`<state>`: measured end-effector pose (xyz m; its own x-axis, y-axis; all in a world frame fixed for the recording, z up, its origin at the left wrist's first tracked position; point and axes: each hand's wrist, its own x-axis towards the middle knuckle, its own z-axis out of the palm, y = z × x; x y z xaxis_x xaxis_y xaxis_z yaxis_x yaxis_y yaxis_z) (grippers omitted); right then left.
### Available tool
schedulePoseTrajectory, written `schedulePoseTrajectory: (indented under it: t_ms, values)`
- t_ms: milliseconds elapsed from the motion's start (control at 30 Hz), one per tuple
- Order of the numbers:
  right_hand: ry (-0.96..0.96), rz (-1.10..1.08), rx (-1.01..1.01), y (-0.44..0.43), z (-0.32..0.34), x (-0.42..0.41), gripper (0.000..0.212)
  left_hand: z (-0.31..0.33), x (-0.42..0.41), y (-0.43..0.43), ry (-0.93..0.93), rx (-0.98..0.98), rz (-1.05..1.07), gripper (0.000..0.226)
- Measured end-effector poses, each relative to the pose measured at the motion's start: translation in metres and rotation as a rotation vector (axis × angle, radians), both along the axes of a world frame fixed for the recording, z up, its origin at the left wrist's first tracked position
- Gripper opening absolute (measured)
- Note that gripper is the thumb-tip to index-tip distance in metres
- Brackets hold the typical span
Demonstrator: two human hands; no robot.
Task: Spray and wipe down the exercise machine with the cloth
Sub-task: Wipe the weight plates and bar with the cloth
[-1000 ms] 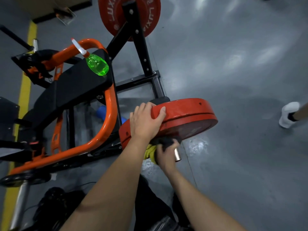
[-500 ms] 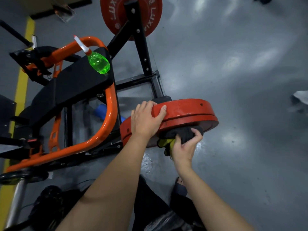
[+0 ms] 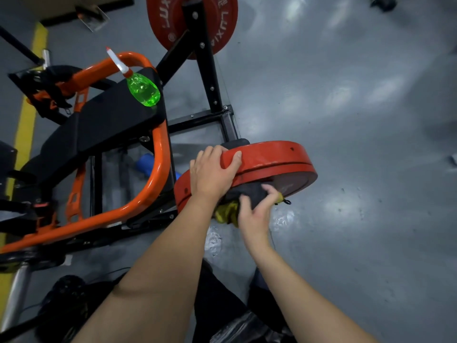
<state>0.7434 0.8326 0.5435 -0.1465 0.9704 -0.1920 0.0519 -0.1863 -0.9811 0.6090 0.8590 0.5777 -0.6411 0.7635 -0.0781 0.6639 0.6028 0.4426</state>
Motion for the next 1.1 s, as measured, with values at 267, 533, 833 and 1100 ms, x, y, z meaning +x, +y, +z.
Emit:
schedulePoseTrajectory:
  t_ms: [267,533,833,1100]
  values:
    - [-0.027,-0.267,-0.005,0.031,0.005,0.013,0.041,0.0,-0.006,-0.004,-0.022,0.026,-0.01,0.045]
    - [-0.07,-0.407,-0.3,0.066,-0.002,0.024,0.044,-0.001,-0.006,-0.004,-0.037,0.023,-0.011,0.045]
    - [-0.066,0.042,-0.097,0.001,-0.008,0.006,0.042,0.0,-0.006,-0.006,-0.049,0.043,0.001,0.046]
    - [-0.061,-0.691,-0.246,0.097,-0.009,0.049,0.035,-0.002,-0.007,-0.007,-0.057,0.054,-0.009,0.045]
